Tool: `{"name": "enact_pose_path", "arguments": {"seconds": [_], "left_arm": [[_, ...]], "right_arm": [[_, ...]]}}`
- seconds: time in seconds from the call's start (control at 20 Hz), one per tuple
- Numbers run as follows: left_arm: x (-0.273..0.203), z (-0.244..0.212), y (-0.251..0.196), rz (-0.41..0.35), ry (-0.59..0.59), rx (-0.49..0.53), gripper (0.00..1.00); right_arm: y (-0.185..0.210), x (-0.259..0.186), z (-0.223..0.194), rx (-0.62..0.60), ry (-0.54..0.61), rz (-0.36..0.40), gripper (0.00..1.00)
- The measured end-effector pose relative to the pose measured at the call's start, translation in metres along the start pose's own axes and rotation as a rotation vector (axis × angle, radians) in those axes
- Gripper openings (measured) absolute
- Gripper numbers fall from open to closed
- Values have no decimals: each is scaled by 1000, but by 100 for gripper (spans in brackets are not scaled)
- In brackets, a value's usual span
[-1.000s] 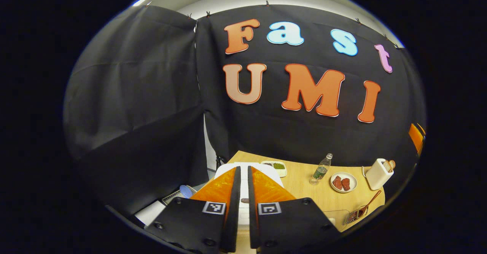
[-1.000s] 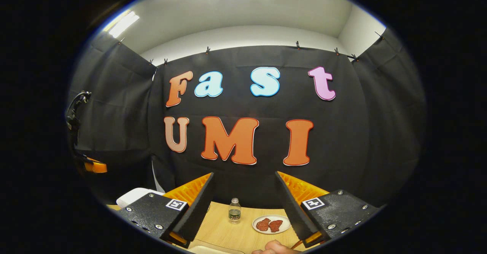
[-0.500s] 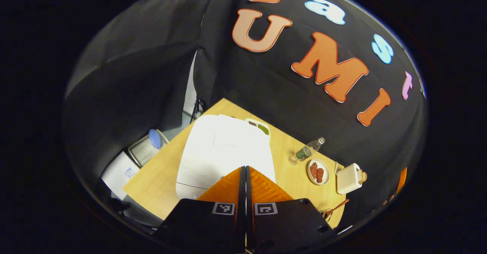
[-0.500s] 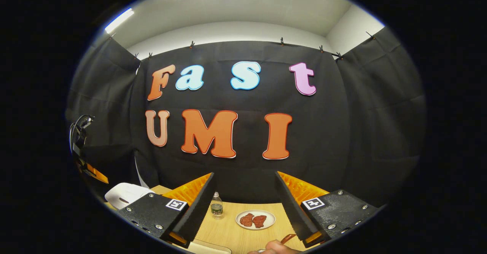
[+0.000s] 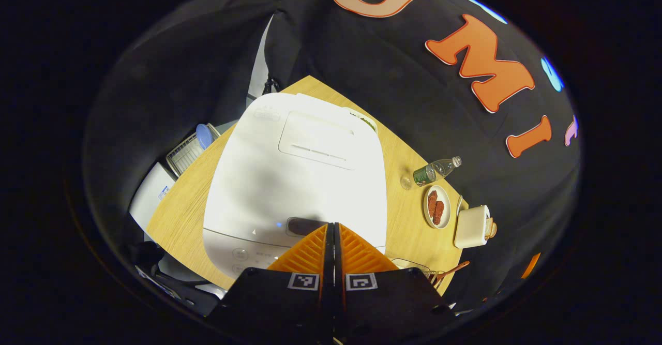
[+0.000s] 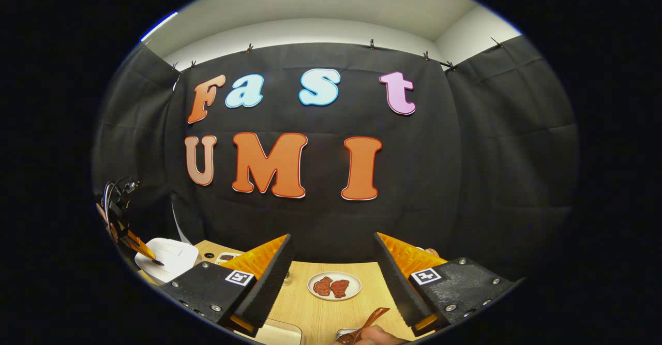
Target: Close the left gripper, press the button to open the rice cooker; take a wooden spoon from the chopstick holder with the right hand, scoop a spoonful of rice and pour it into the rice cooker, then put the wooden spoon back into the chopstick holder.
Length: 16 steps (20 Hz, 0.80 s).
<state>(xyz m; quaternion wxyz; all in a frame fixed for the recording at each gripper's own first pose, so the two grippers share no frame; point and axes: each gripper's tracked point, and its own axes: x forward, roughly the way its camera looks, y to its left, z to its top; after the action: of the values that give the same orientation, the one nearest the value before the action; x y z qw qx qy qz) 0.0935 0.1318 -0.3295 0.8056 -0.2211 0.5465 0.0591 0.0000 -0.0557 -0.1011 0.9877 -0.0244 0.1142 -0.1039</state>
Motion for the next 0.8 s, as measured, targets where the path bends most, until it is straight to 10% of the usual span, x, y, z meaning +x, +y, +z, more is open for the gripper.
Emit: {"name": "enact_pose_path", "arguments": {"seconds": [0.8], "left_arm": [[-12, 17, -1, 94, -198, 119, 6]], "right_arm": [[-3, 2, -20, 9, 51, 28, 97]]}}
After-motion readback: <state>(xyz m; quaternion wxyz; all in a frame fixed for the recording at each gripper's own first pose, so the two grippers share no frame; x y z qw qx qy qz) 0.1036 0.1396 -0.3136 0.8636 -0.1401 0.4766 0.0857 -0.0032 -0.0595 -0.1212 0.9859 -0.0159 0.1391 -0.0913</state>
